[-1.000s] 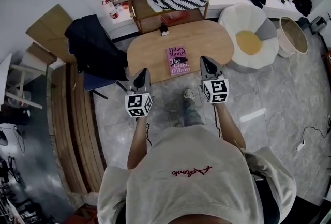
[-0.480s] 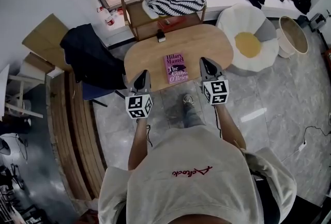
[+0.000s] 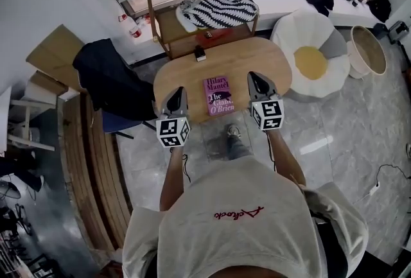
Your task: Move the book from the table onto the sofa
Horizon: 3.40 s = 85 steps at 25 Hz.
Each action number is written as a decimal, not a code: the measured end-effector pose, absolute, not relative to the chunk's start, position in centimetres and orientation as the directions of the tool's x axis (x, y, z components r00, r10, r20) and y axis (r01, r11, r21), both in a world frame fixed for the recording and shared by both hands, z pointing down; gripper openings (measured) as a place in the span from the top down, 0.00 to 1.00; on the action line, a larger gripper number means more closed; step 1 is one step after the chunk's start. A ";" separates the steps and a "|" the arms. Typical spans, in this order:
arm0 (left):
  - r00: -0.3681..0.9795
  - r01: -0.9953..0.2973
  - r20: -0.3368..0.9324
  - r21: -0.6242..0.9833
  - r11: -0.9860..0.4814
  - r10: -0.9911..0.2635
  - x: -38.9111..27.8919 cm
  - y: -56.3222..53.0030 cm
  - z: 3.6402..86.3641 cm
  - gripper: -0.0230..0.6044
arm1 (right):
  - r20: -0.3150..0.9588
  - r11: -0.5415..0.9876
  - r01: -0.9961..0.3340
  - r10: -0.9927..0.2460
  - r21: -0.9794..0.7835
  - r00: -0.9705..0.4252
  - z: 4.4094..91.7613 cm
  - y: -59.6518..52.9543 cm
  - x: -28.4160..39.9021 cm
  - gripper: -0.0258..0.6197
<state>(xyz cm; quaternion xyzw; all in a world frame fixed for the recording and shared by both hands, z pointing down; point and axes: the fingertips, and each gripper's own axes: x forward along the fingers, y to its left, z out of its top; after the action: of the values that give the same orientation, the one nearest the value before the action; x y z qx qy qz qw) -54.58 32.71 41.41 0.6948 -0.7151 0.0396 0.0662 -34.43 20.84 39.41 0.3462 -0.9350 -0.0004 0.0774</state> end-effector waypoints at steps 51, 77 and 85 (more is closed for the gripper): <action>-0.122 -0.989 0.270 0.053 0.141 -0.955 -64.2 12.4 45.6 0.95 | 0.255 0.849 -0.528 -0.518 0.035 -0.816 43.9 -2.3 -45.6 0.95; -0.007 -0.992 0.403 0.114 0.058 -0.915 -65.6 13.6 52.5 0.95 | 0.386 0.838 -0.545 -0.508 0.016 -0.770 50.1 0.2 -46.8 0.95; 0.022 -0.988 0.457 0.145 0.050 -0.889 -65.0 14.3 56.5 0.95 | 0.454 0.840 -0.543 -0.477 -0.017 -0.752 54.8 1.5 -46.3 0.95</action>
<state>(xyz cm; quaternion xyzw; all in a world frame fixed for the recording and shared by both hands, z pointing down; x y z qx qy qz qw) -64.99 14.30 56.54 0.6800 -0.6902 0.1120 0.2207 -46.27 1.53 54.84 0.2732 -0.9331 0.0738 0.2219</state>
